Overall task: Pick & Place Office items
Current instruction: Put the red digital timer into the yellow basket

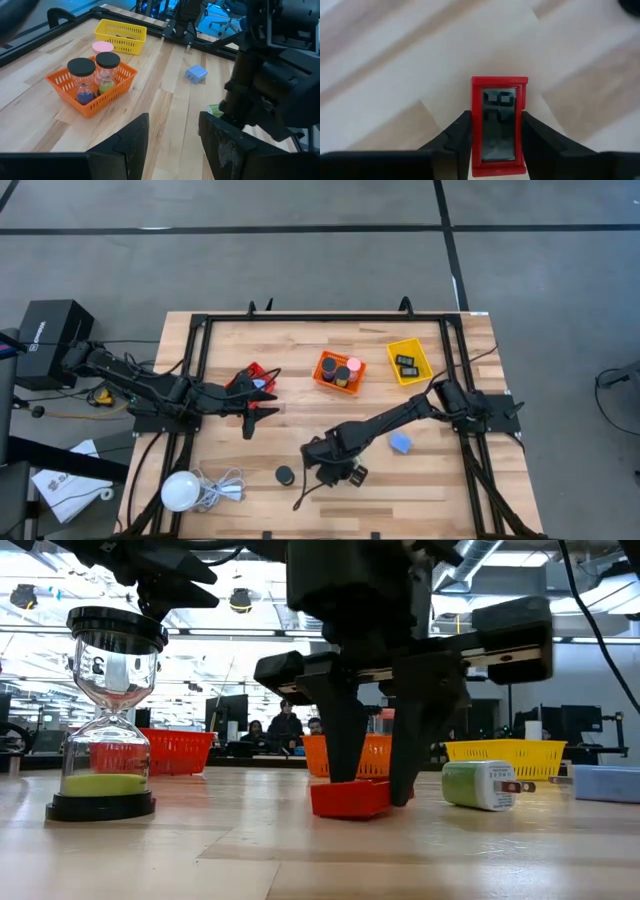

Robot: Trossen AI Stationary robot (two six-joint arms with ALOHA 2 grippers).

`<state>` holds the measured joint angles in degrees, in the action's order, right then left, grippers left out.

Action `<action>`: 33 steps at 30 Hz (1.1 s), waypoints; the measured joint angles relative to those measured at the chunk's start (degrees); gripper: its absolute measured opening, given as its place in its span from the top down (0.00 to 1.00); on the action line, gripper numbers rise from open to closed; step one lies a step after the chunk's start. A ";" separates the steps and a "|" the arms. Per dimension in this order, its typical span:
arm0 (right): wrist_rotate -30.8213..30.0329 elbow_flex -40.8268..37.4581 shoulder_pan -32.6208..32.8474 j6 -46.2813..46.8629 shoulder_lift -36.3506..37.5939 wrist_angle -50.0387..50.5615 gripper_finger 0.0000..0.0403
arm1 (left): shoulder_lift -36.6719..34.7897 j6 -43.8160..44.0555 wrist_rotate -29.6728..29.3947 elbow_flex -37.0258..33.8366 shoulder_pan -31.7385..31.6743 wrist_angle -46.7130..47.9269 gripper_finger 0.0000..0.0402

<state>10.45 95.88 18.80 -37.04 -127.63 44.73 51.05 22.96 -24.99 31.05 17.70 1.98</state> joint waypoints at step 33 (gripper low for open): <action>-16.49 4.63 -18.55 9.94 7.06 44.72 0.66 | 0.02 0.44 0.00 0.00 0.00 -0.82 0.58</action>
<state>-6.04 100.51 0.25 -27.10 -120.58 89.45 51.07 23.40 -24.99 31.05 17.70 1.16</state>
